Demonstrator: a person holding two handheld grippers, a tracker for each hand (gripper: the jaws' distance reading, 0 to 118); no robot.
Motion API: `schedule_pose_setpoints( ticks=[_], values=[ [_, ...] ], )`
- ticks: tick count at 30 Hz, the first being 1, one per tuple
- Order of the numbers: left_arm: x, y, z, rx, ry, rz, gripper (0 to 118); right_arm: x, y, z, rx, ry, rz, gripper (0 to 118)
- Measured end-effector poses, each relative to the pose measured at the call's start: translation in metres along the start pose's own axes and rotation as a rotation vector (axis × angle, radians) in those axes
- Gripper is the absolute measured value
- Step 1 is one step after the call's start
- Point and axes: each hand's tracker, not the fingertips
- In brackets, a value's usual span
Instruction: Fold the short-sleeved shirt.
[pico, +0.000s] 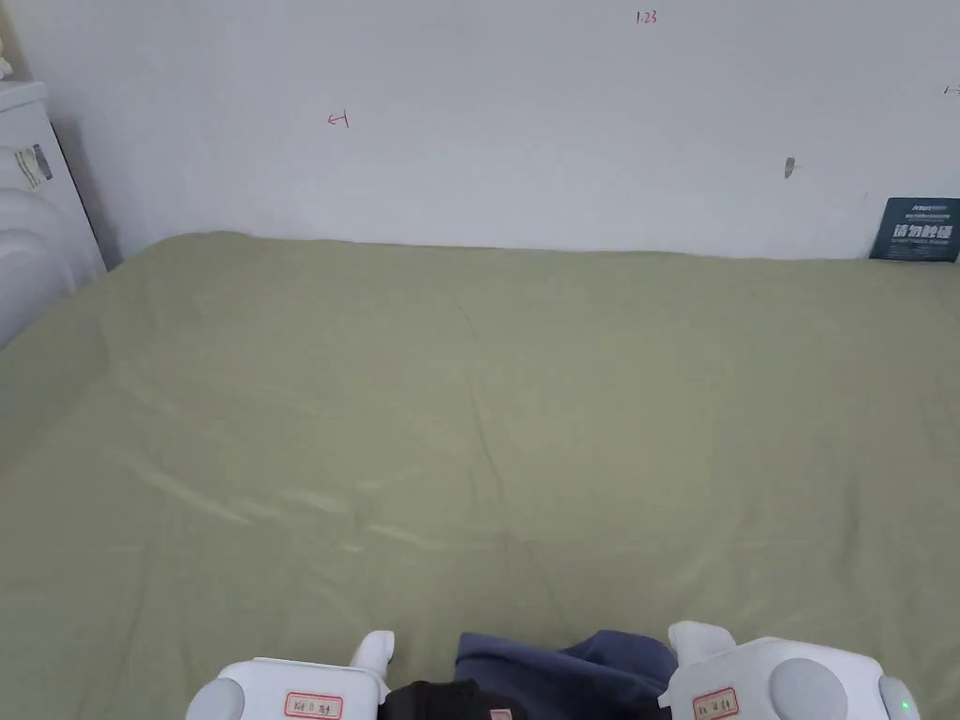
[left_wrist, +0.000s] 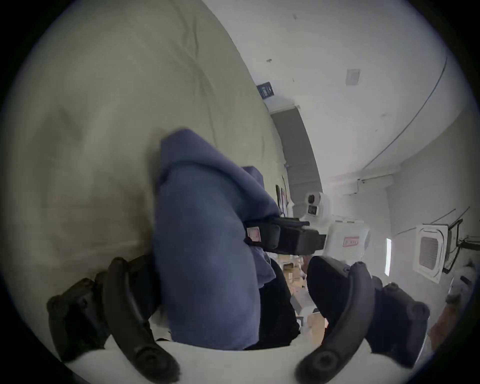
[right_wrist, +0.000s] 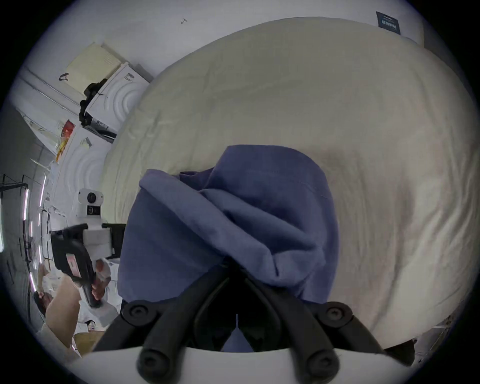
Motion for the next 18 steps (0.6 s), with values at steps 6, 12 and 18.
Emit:
schedule_pose_setpoints(
  ticks=[6,12,18],
  values=[
    [-0.006,-0.007,-0.004,0.0,0.118,0.008,29,-0.001,-0.001,0.002,0.016,0.004,-0.004,0],
    [0.005,-0.003,0.006,-0.002,0.136,-0.095,29,-0.015,-0.001,0.009,0.041,-0.022,0.001,0],
    [0.001,0.013,0.057,0.04,0.16,-0.111,29,-0.059,0.007,0.009,0.118,-0.019,0.046,0]
  ],
)
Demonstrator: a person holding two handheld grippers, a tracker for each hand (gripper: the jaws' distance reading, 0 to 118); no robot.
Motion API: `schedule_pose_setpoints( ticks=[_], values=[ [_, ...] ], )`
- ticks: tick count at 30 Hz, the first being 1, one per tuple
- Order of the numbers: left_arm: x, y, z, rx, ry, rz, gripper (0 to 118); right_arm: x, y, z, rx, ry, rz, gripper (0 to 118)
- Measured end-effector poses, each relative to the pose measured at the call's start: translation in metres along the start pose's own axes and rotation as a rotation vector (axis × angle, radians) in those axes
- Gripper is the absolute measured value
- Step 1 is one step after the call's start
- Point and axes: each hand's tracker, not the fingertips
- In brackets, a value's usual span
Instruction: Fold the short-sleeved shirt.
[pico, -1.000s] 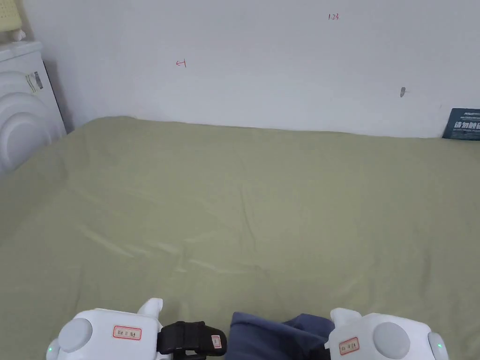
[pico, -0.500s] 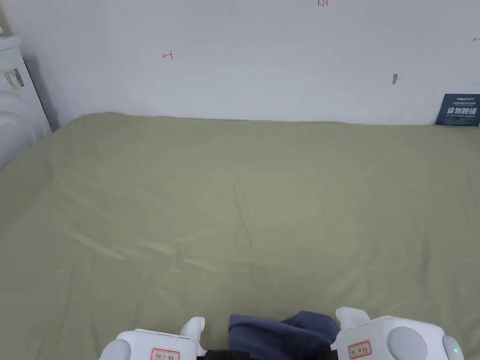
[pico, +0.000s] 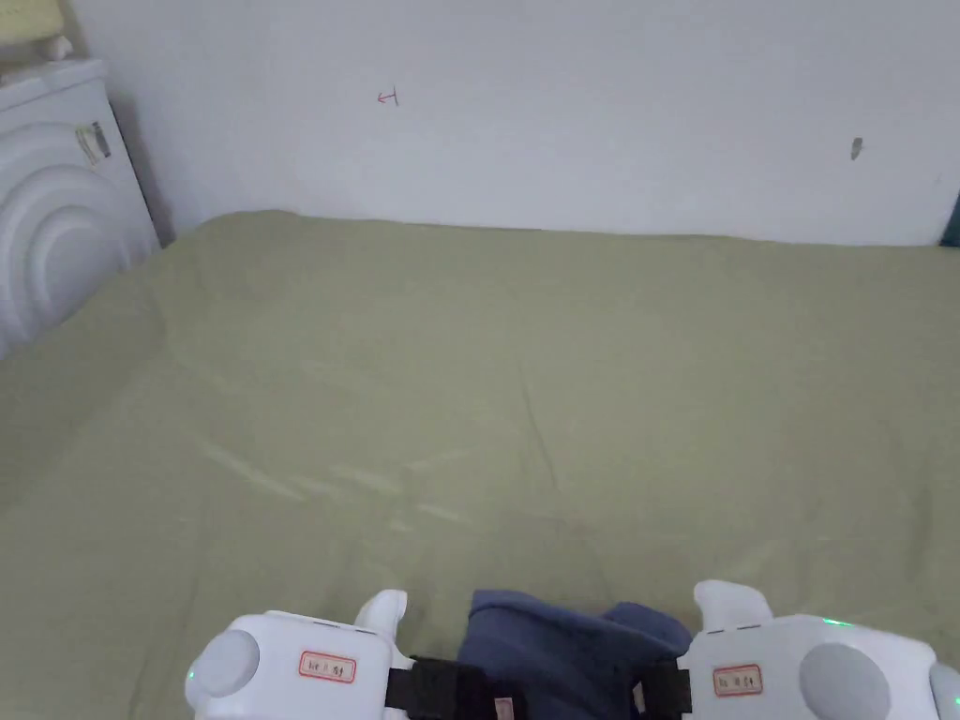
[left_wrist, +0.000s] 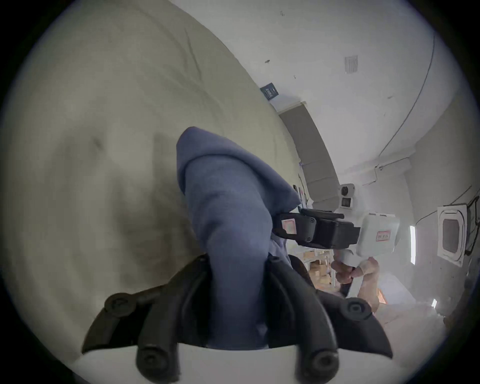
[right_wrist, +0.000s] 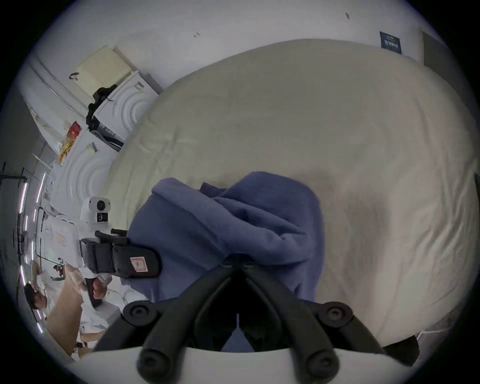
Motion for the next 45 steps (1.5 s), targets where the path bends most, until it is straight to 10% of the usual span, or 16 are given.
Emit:
schedule_pose_setpoints(
  ticks=[16,26,30,31,34,36,45],
  values=[
    [-0.131,0.055,0.289,0.034,0.376,0.035,29,-0.272,0.031,-0.133,0.032,0.131,0.002,0],
    [-0.181,0.077,0.382,0.03,0.591,0.087,29,-0.377,0.026,-0.203,-0.022,0.241,0.02,0],
    [-0.183,0.073,0.386,0.02,0.767,0.134,95,-0.374,0.028,-0.207,-0.052,0.262,0.028,0],
    [-0.18,0.067,0.394,0.048,0.773,0.146,97,-0.369,0.029,-0.205,-0.052,0.256,0.031,0],
    [-0.151,0.05,0.409,0.2,0.88,0.17,70,-0.348,0.031,-0.196,-0.034,0.217,0.054,0],
    [-0.129,0.038,0.408,0.312,0.925,0.113,6,-0.329,0.03,-0.189,-0.032,0.2,0.072,0],
    [0.001,0.012,0.276,0.631,1.045,-0.315,0,-0.198,0.029,-0.104,0.336,-0.057,0.072,0]
  ],
)
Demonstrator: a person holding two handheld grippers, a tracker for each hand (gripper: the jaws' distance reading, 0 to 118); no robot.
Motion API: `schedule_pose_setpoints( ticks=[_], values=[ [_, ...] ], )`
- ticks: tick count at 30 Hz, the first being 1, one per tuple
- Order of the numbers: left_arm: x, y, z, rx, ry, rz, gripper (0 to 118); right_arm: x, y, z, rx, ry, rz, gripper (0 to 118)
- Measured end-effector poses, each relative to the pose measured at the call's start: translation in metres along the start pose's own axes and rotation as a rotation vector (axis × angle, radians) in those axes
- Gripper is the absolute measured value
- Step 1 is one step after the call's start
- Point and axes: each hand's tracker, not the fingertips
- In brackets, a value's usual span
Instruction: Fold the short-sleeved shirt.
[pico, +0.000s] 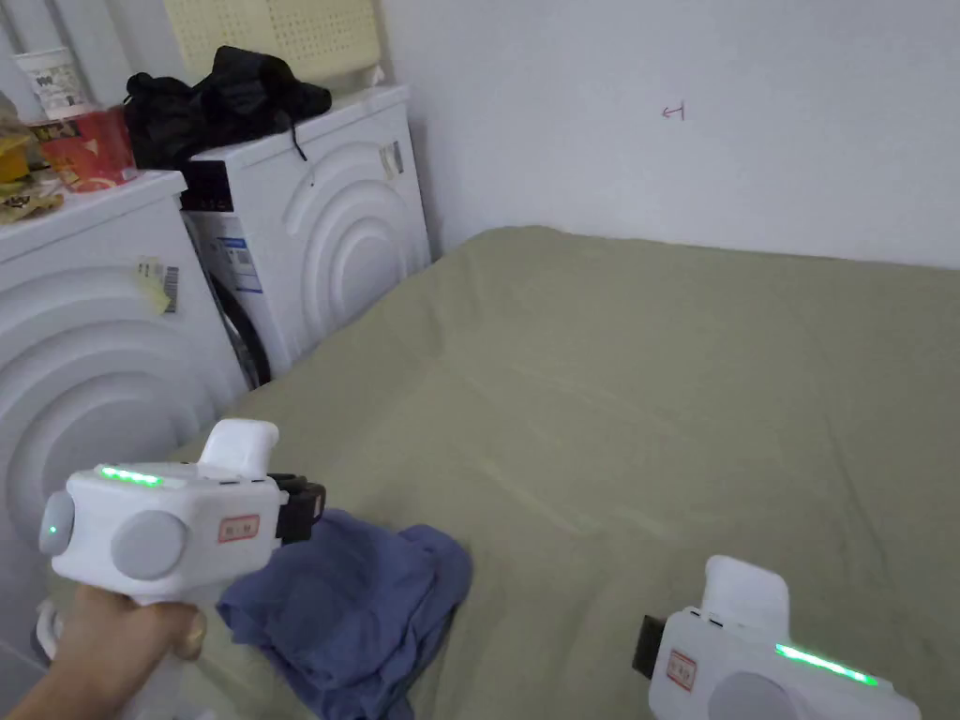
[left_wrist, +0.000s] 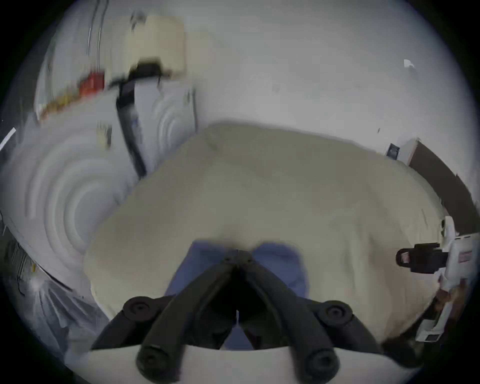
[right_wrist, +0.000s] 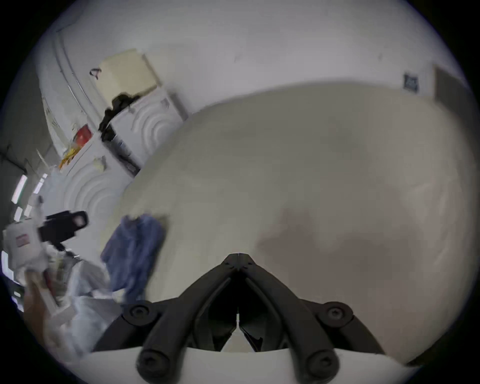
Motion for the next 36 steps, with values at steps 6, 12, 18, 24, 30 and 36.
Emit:
schedule_pose_setpoints(
  ticks=[6,12,18,24,30,36],
  values=[
    [0.128,-0.013,0.028,0.378,-0.115,0.099,0,0.081,-0.003,0.085,0.484,-0.219,0.112,0],
    [0.252,-0.009,0.039,0.428,-0.133,0.152,0,0.178,0.005,0.155,0.62,-0.379,0.155,0],
    [0.343,-0.012,0.071,0.494,-0.1,0.087,0,0.277,-0.007,0.231,0.708,-0.552,0.224,0],
    [0.39,-0.035,0.104,0.537,-0.142,0.145,0,0.331,-0.018,0.284,0.726,-0.622,0.145,0],
    [0.407,-0.043,0.11,0.536,-0.169,0.084,0,0.333,-0.013,0.294,0.745,-0.632,0.15,0],
    [0.401,-0.03,0.115,0.544,-0.163,0.05,0,0.315,-0.004,0.288,0.737,-0.614,0.162,0]
  ],
)
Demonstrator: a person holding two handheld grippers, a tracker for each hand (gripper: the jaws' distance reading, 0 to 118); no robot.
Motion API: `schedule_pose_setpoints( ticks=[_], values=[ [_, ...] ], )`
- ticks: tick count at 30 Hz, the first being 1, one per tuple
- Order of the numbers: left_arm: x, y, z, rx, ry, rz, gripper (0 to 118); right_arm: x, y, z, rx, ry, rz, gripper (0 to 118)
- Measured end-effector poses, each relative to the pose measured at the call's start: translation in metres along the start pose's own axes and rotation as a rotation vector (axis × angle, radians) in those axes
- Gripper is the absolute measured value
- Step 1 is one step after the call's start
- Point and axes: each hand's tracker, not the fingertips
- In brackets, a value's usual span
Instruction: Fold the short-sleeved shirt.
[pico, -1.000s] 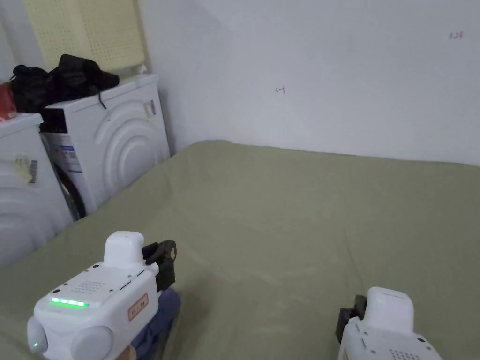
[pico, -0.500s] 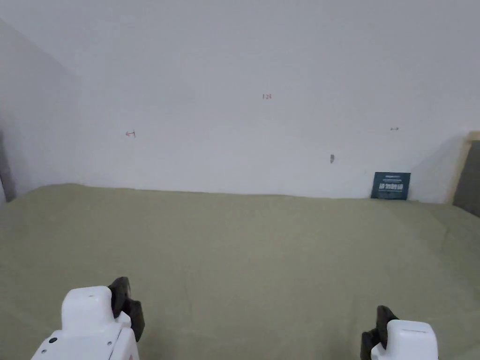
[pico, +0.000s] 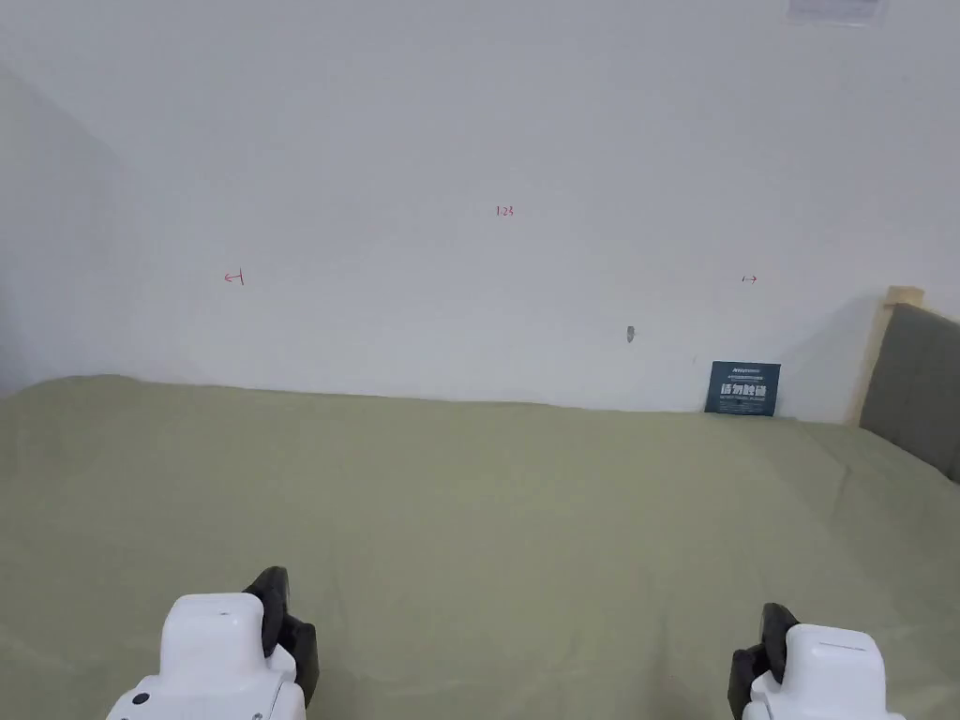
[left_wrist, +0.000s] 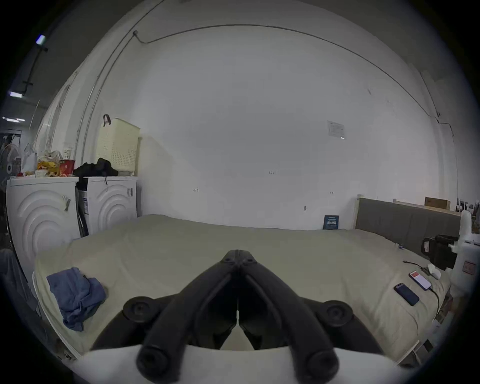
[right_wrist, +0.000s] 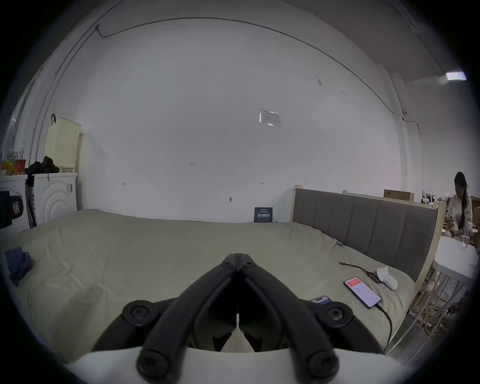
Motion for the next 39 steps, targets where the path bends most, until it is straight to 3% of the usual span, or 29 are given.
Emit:
schedule_pose_setpoints(
  ticks=[8,9,10,11,12,13,14,15,16,22,32,39],
  values=[
    [-0.008,0.049,-0.008,0.029,0.014,-0.01,0,-0.022,0.049,-0.01,0.038,0.037,0.033,0],
    [-0.009,0.052,-0.008,0.041,0.007,-0.014,6,-0.024,0.052,-0.011,0.044,0.048,0.039,1],
    [-0.01,0.057,-0.009,0.036,-0.01,-0.023,18,-0.026,0.056,-0.013,0.051,0.06,0.049,6],
    [-0.01,0.059,-0.01,0.038,-0.007,-0.031,45,-0.027,0.058,-0.014,0.048,0.079,0.057,22],
    [-0.009,0.06,-0.011,0.034,-0.004,-0.039,97,-0.028,0.06,-0.016,0.034,0.099,0.061,68],
    [-0.009,0.06,-0.014,0.016,0.001,-0.046,118,-0.03,0.061,-0.021,-0.01,0.114,0.063,102],
    [-0.011,0.058,-0.005,0.084,0.026,-0.074,118,-0.033,0.061,-0.024,-0.046,0.124,0.061,118],
    [-0.011,0.055,-0.006,0.06,-0.007,-0.045,118,-0.033,0.057,-0.021,-0.038,0.168,0.075,117],
    [-0.012,0.056,-0.006,0.051,-0.02,-0.04,118,-0.032,0.057,-0.02,-0.002,0.121,0.05,118],
    [-0.009,0.054,-0.007,0.022,-0.002,-0.079,118,-0.035,0.052,-0.02,-0.028,0.112,0.031,118],
    [-0.01,0.052,-0.009,-0.001,-0.026,-0.033,118,-0.035,0.05,-0.022,-0.048,0.093,0.029,118],
    [-0.006,0.049,-0.015,-0.015,-0.032,-0.04,118,-0.034,0.05,-0.018,-0.046,0.136,-0.002,118]
  ],
)
